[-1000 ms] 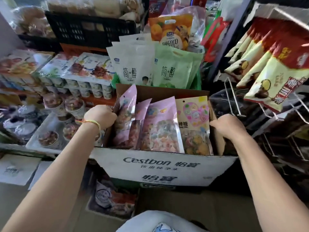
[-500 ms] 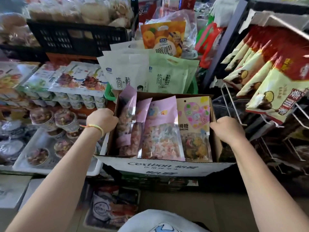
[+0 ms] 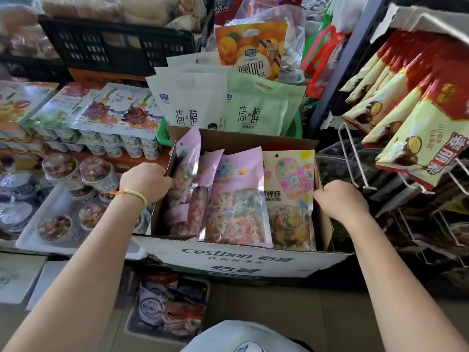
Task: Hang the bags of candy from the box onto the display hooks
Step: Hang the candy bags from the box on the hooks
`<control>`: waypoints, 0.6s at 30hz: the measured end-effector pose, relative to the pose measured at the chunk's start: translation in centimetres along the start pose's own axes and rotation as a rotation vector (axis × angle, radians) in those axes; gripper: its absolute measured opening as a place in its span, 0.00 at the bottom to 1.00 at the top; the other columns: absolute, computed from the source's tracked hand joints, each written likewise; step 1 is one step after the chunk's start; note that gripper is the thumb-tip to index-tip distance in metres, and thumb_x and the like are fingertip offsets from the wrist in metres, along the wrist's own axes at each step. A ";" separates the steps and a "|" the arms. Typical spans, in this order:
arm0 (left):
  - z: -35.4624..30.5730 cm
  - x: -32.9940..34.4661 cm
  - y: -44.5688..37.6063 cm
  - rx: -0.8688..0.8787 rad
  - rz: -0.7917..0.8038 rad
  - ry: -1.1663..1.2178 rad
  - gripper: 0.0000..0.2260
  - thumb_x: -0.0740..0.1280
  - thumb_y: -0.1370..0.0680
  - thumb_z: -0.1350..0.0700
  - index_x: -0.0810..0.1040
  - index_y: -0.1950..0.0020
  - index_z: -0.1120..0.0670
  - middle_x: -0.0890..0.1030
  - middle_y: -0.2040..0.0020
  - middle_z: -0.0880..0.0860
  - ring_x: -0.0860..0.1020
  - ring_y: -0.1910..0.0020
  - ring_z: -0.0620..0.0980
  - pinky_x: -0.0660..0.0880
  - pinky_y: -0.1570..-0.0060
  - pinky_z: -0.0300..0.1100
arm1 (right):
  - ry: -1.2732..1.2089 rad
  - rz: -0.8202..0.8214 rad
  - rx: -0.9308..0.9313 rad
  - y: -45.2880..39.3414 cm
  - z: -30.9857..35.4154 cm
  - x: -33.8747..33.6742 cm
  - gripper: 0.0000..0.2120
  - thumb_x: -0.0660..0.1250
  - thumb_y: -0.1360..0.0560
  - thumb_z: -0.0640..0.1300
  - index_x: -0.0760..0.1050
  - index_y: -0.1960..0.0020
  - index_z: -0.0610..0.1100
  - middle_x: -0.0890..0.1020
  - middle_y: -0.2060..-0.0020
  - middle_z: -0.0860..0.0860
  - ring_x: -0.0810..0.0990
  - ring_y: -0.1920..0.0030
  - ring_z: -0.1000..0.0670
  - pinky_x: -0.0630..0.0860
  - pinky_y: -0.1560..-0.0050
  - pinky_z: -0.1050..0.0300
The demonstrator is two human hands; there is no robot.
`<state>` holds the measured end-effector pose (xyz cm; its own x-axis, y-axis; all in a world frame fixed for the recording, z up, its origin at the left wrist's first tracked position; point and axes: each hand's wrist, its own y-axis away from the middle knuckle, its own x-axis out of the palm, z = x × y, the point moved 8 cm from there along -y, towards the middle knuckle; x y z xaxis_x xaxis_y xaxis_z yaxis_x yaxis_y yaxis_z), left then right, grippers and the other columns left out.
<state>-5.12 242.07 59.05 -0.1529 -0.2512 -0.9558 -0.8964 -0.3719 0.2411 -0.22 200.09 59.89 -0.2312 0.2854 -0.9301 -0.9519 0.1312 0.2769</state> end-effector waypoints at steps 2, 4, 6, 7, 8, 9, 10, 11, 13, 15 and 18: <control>0.5 0.1 0.3 -0.008 -0.021 -0.003 0.12 0.63 0.22 0.52 0.74 0.65 0.54 0.78 0.57 0.55 0.76 0.55 0.58 0.73 0.54 0.46 | 0.015 -0.011 0.015 0.2 -0.6 0.2 0.18 0.61 0.22 0.45 0.61 0.69 0.43 0.68 0.71 0.46 0.67 0.70 0.44 0.61 0.68 0.56; 0.8 0.4 0.9 -0.014 -0.064 -0.021 0.10 0.63 0.23 0.52 0.75 0.62 0.54 0.80 0.53 0.56 0.75 0.55 0.58 0.73 0.54 0.46 | 0.011 -0.035 0.029 0.6 -1.3 0.4 0.18 0.61 0.22 0.45 0.62 0.68 0.43 0.69 0.71 0.46 0.67 0.70 0.44 0.61 0.67 0.56; 0.7 0.5 1.5 -0.028 -0.112 -0.053 0.08 0.63 0.22 0.52 0.76 0.57 0.55 0.81 0.48 0.58 0.76 0.52 0.59 0.71 0.54 0.46 | 0.024 -0.056 0.037 1.2 -1.6 0.5 0.19 0.60 0.20 0.47 0.65 0.68 0.42 0.72 0.69 0.47 0.70 0.69 0.44 0.63 0.68 0.58; 0.5 0.5 1.8 -0.045 -0.129 -0.070 0.07 0.63 0.22 0.53 0.78 0.53 0.55 0.81 0.45 0.59 0.78 0.48 0.61 0.71 0.54 0.47 | 0.045 -0.067 0.041 1.5 -1.6 0.4 0.18 0.59 0.19 0.49 0.69 0.66 0.42 0.74 0.67 0.47 0.73 0.67 0.44 0.65 0.66 0.57; 0.3 0.4 1.9 -0.077 -0.140 -0.084 0.08 0.63 0.21 0.54 0.79 0.47 0.55 0.80 0.42 0.59 0.78 0.44 0.62 0.72 0.52 0.48 | 0.073 -0.074 0.048 1.7 -1.5 0.3 0.17 0.58 0.18 0.50 0.72 0.62 0.42 0.75 0.64 0.47 0.75 0.63 0.43 0.68 0.64 0.56; 0.0 0.4 2.0 -0.116 -0.141 -0.095 0.11 0.63 0.21 0.55 0.80 0.42 0.55 0.80 0.40 0.60 0.78 0.41 0.62 0.73 0.49 0.49 | 0.097 -0.078 0.056 1.9 -1.2 0.2 0.16 0.56 0.17 0.50 0.73 0.57 0.41 0.76 0.61 0.47 0.76 0.59 0.43 0.69 0.60 0.54; -0.4 0.5 2.1 -0.148 -0.141 -0.105 0.13 0.62 0.21 0.55 0.79 0.39 0.56 0.80 0.38 0.60 0.78 0.40 0.63 0.74 0.47 0.49 | 0.110 -0.079 0.066 2.0 -0.9 0.2 0.15 0.56 0.16 0.50 0.74 0.52 0.41 0.76 0.57 0.45 0.76 0.55 0.41 0.70 0.57 0.53; -1.0 0.6 2.2 -0.158 -0.148 -0.120 0.14 0.62 0.21 0.56 0.79 0.38 0.57 0.80 0.38 0.60 0.78 0.40 0.62 0.74 0.48 0.49 | 0.112 -0.083 0.072 2.1 -0.6 0.2 0.14 0.55 0.16 0.49 0.74 0.48 0.42 0.77 0.54 0.43 0.77 0.52 0.40 0.69 0.55 0.52; -2.1 0.8 2.2 -0.137 -0.176 -0.147 0.13 0.62 0.19 0.57 0.79 0.38 0.59 0.80 0.40 0.60 0.79 0.41 0.61 0.72 0.53 0.47 | 0.115 -0.132 0.067 2.2 0.0 0.2 0.15 0.56 0.15 0.48 0.77 0.44 0.41 0.80 0.50 0.41 0.79 0.49 0.38 0.68 0.57 0.53; -2.3 0.8 2.0 -0.121 -0.205 -0.145 0.12 0.62 0.18 0.57 0.79 0.39 0.60 0.81 0.42 0.60 0.80 0.43 0.61 0.69 0.57 0.46 | 0.110 -0.195 0.057 2.2 0.3 0.0 0.14 0.57 0.15 0.46 0.78 0.49 0.39 0.79 0.56 0.43 0.77 0.57 0.40 0.66 0.65 0.56; -1.7 0.2 1.2 -0.117 -0.206 -0.099 0.12 0.63 0.19 0.57 0.80 0.41 0.61 0.80 0.42 0.60 0.79 0.43 0.62 0.70 0.56 0.47 | 0.044 -0.234 0.027 1.7 0.2 -0.5 0.14 0.59 0.16 0.44 0.73 0.58 0.40 0.76 0.62 0.44 0.72 0.62 0.42 0.67 0.65 0.55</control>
<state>-5.52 240.02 59.43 -0.0172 -0.0730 -0.9972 -0.8594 -0.5086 0.0521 -1.71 200.41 60.92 -0.0144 0.2027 -0.9791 -0.9750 0.2142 0.0587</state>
